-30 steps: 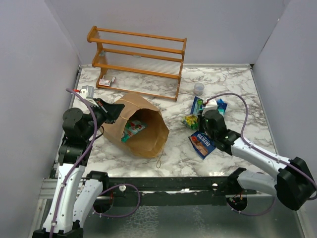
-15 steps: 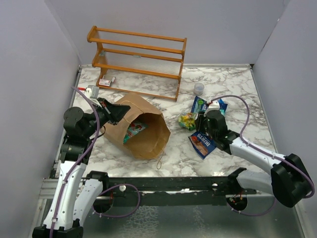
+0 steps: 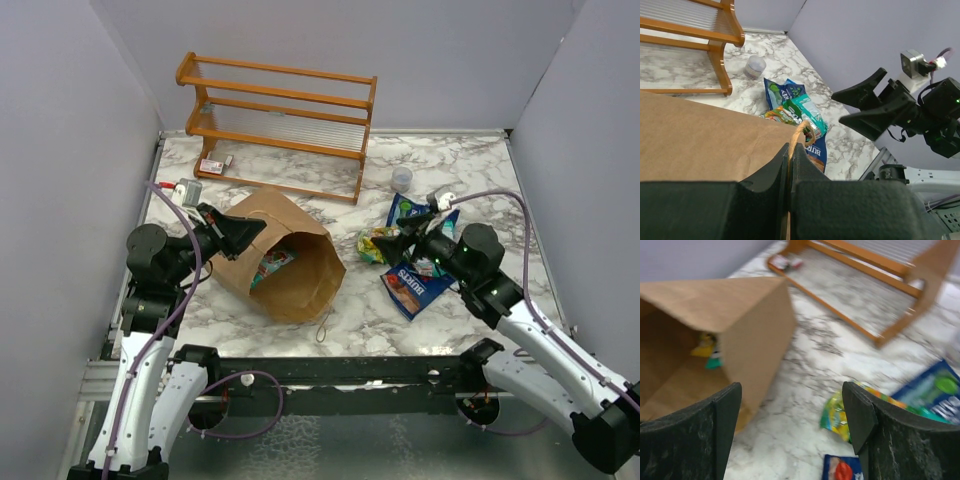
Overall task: Take the snacks out of the paper bag
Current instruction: Place the snack at the center of the board, then take out the snack from the paper bag.
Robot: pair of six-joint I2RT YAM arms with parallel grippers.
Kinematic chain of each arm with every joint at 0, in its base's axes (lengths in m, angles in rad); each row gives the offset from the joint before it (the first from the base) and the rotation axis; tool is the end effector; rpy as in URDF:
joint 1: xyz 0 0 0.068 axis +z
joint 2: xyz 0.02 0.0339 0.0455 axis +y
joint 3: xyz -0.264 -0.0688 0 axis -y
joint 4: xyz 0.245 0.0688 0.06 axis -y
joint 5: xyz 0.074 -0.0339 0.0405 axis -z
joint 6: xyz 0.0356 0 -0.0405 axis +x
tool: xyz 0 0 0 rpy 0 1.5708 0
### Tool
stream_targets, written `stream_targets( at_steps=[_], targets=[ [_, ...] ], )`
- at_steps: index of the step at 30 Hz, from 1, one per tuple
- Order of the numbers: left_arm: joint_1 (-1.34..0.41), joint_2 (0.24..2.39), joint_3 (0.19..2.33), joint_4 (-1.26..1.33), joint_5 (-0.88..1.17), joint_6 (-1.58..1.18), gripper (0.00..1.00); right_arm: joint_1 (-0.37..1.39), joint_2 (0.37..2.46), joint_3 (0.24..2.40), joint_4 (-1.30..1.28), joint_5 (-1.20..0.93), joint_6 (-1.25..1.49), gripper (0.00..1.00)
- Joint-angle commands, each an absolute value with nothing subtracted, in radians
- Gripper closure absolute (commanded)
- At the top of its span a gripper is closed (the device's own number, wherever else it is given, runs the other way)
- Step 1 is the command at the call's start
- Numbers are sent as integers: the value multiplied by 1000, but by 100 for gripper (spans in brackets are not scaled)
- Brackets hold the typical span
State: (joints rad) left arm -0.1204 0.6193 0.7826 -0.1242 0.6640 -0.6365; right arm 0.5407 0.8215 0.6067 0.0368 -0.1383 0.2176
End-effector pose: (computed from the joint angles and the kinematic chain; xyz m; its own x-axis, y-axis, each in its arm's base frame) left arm 0.1353 -0.0385 0.3698 -0.3884 -0.4245 -0.8179 0.5908 0.5665 -0.5746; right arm 0.1688 0.1071 0.2938 -0.2834 0.0793 -0.9557 -0.5786 0.7806 0.2363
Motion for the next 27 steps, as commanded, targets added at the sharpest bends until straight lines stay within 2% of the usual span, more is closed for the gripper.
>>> stream_targets(
  at_steps=[1,3,6,10,14,20,23,27],
  targets=[
    [-121,617,790,-136,663,-612,100,542,821,549,183,-614,168,18],
    [-122,627,794,-149,658,-606,100,565,851,542,233,-686,168,18],
    [-123,626,795,-154,660,-607,100,668,877,551,260,-685,114,19],
    [-122,619,797,-163,658,-599,100,876,938,565,263,-479,-22,20],
    [-122,625,804,-171,663,-591,100,1011,1104,610,291,-324,-149,20],
    [-121,617,803,-167,686,-589,100,1096,1367,732,315,-152,-408,17],
    [-122,608,801,-167,694,-589,100,1101,1433,734,406,-138,-534,16],
    [-123,603,798,-156,696,-594,100,1102,1542,789,400,-146,-683,17]
  ],
)
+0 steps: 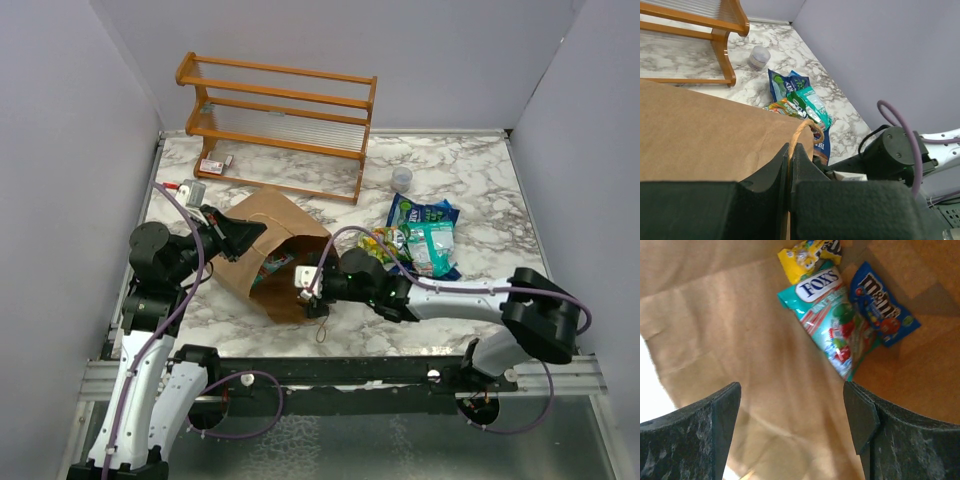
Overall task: Take the snacks out of the paper bag
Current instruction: Take out the snack from the paper bag.
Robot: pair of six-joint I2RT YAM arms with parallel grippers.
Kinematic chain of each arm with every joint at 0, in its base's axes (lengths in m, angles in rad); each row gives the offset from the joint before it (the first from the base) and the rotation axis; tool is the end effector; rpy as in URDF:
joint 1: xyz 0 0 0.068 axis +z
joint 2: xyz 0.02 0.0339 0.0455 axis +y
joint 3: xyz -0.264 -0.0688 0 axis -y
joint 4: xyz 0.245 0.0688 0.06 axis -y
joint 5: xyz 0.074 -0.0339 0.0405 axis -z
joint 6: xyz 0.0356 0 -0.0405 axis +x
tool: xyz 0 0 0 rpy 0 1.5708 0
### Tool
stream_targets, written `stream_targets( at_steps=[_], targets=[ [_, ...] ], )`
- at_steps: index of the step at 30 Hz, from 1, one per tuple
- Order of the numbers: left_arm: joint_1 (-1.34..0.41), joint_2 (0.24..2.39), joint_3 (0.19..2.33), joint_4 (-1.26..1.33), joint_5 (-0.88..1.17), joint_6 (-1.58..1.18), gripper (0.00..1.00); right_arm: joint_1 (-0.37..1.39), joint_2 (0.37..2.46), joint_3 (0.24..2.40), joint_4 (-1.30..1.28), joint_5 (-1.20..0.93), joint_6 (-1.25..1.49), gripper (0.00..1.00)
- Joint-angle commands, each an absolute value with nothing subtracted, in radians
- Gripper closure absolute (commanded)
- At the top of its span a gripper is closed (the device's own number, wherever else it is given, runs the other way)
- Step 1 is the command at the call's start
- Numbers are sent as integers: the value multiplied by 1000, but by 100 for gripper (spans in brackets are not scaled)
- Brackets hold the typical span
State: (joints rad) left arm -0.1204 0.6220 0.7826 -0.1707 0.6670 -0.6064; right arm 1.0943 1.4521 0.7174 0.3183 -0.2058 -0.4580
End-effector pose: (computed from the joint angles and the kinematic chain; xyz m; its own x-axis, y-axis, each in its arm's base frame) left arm 0.1360 -0.0386 0.3647 -0.4120 -0.4012 -0.8181 0.5765 0.5806 -0.5750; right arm 0.1359 0.2791 0.2119 0.2561 -0.4475 -0.8568 -0.9391 0.0948 -0.3302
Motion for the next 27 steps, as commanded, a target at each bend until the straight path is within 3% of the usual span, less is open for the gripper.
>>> stream_targets(
  at_steps=[1,16,27],
  targets=[
    [-123,603,798,-153,697,-596,100,1103,1571,798,413,-132,-707,18],
    [-122,603,807,-136,714,-611,100,1094,1916,1006,462,-22,-953,34],
    [-123,608,815,-130,715,-620,100,1055,2046,1110,462,13,-966,28]
  ],
)
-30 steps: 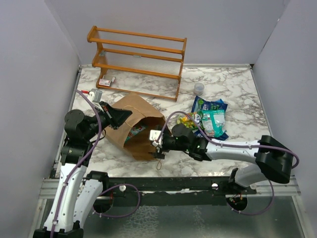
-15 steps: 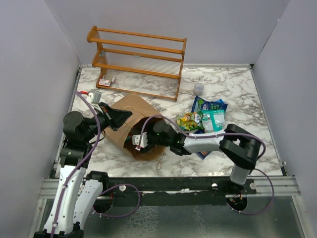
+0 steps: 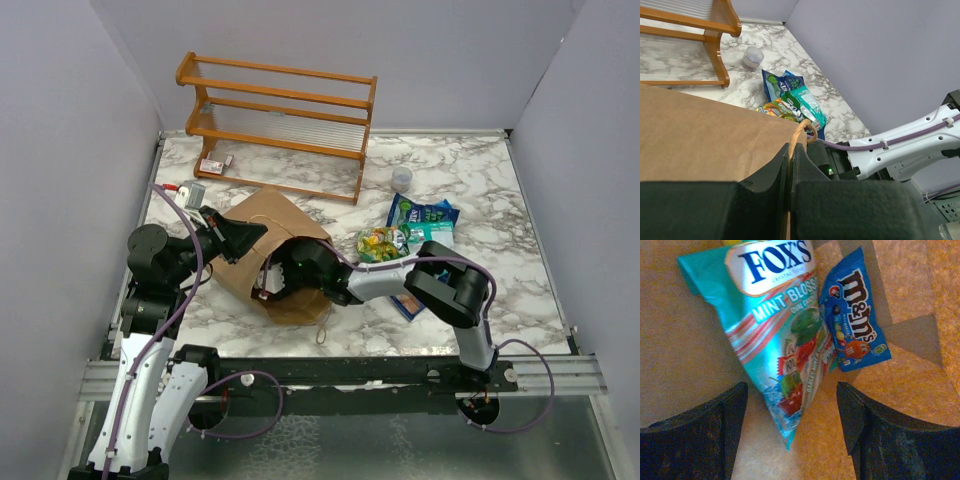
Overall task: Take the snacks out of the paper bag
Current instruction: Take out the snack from the paper bag.
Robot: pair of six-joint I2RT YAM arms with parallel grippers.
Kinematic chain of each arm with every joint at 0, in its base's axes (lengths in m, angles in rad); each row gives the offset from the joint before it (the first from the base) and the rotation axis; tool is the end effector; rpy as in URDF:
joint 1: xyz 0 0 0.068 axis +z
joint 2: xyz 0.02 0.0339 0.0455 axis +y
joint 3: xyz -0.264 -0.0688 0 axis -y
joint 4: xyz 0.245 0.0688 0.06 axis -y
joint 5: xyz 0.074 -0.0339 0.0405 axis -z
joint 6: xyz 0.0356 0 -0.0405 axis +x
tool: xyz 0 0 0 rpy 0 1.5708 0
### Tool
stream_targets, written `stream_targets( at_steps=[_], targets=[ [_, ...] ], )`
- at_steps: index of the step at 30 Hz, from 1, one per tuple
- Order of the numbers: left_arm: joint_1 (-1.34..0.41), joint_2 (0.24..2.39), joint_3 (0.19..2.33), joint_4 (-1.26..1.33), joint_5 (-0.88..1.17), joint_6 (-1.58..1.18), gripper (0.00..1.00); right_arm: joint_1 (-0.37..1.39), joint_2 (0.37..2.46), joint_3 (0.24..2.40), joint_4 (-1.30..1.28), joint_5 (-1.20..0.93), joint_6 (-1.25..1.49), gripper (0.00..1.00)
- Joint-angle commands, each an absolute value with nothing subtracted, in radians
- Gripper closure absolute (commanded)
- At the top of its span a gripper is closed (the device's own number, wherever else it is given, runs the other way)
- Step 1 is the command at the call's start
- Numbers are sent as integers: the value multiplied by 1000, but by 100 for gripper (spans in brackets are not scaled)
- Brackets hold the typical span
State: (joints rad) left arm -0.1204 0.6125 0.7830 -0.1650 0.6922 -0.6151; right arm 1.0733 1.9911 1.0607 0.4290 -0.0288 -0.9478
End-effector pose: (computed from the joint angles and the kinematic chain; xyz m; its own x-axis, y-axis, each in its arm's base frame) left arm 0.1329 -0.0390 0.3665 -0.4145 -0.3973 -0.8187 0.5961 0.5612 -0.5742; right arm 0.1987 0.3681 0.1412 0.5893 -0.6158 -0.5229 -0.7058 -0.0777 -0.7041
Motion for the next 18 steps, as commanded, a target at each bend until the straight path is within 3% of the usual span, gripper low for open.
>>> stream_targets(
  at_steps=[1,8,13,18],
  targets=[
    [-122,608,816,-131,715,-620,100,1051,2058,1116,465,14,-966,28],
    [-123,611,819,-140,711,-624,100,1023,2118,1172,471,3,-963,28],
    [-122,609,811,-128,708,-637,100,1012,2134,1203,485,-16,-981,34],
    [-123,616,819,-132,708,-636,100,1011,2131,1239,490,-24,-978,61]
  ],
)
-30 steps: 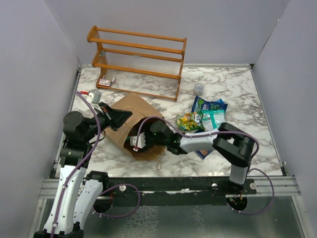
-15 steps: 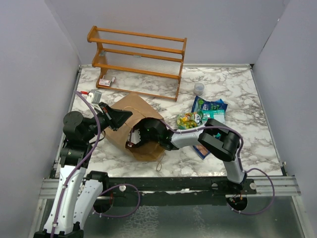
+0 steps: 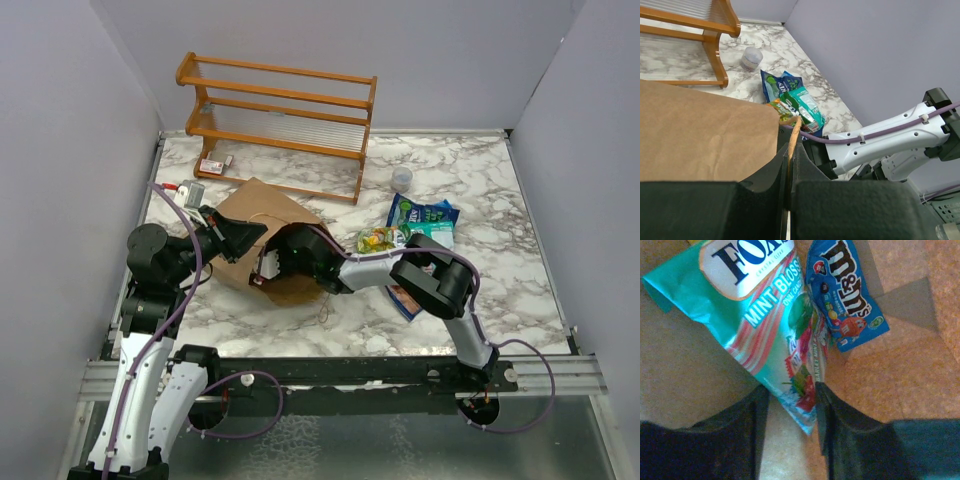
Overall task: Take the snacks out of the paper bag
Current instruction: Take out the snack from the paper bag.
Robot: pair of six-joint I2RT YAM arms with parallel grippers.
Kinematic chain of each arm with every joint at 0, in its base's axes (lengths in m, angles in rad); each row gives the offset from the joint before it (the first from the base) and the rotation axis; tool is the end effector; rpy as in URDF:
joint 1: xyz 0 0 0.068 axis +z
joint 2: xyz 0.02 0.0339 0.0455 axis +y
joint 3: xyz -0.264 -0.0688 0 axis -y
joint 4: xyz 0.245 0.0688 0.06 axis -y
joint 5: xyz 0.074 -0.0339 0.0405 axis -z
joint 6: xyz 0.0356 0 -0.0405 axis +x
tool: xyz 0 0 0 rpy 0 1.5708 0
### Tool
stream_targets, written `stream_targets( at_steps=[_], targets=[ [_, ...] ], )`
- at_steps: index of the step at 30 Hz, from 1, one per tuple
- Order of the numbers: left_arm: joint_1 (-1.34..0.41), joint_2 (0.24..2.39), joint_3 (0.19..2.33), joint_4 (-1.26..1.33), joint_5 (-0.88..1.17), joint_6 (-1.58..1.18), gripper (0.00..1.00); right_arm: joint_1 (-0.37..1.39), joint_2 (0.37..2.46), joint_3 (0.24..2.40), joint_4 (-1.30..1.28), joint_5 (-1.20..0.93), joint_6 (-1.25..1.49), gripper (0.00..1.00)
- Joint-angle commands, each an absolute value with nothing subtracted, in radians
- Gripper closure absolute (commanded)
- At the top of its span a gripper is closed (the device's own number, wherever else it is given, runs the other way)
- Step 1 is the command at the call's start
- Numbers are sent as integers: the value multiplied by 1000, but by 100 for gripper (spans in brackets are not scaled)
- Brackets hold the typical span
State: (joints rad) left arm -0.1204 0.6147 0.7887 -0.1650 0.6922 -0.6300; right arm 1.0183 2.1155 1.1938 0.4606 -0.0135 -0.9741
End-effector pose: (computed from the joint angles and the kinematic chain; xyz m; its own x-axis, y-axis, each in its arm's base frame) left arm 0.1329 -0.0390 0.3682 -0.4205 -0.4060 -0.8114 0.5919 0.5550 -0.5845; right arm 0.2362 0.3840 0.1316 0.5781 -0.6384 -0.5082 -0.6750 -0.0242 -0.7374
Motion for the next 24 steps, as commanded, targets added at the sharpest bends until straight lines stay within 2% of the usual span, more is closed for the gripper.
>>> stream_targets(
  at_steps=[1,7,14,24],
  targets=[
    [-123,616,820,-132,707,-635,100,1010,2127,1239,499,-26,-979,64],
    [-123,614,822,-142,706,-632,100,1010,2088,1230,526,-34,-981,83],
    [-123,608,805,-143,696,-630,100,1010,1999,1199,495,-42,-969,98],
    [-122,595,796,-139,661,-641,100,1015,1837,1127,403,-124,-898,99]
  ],
)
